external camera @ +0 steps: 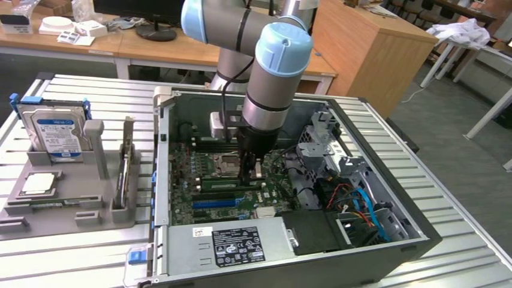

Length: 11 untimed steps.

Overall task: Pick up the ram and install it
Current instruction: 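Insert the ram into the slot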

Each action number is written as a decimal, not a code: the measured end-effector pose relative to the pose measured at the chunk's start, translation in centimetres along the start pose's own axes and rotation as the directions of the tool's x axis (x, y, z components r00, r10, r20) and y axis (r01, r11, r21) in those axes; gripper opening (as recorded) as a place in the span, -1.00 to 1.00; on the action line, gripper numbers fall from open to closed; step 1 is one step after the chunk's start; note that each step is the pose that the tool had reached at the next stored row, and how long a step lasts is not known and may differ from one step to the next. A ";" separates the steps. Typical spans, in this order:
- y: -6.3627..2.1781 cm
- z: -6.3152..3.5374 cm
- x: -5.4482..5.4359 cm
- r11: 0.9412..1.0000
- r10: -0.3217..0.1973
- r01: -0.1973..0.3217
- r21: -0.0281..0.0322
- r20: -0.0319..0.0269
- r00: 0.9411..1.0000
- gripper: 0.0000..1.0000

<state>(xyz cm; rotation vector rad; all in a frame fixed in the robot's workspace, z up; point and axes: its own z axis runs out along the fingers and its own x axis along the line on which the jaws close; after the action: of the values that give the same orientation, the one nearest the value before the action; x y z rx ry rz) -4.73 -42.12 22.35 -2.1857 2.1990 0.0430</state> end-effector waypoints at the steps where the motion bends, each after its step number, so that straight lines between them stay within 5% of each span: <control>1: 0.00 0.00 0.0 1.000 0.000 0.000 0.000 0.000 1.000 -0.51; 3: 0.00 0.00 0.0 1.000 0.000 0.000 0.000 0.000 1.000 -0.38; 11: 0.00 0.00 0.0 1.000 0.000 0.000 0.000 0.000 1.000 -0.38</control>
<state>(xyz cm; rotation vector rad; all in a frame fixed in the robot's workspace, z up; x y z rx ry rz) -4.73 -42.12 22.36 -2.1858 2.1990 0.0430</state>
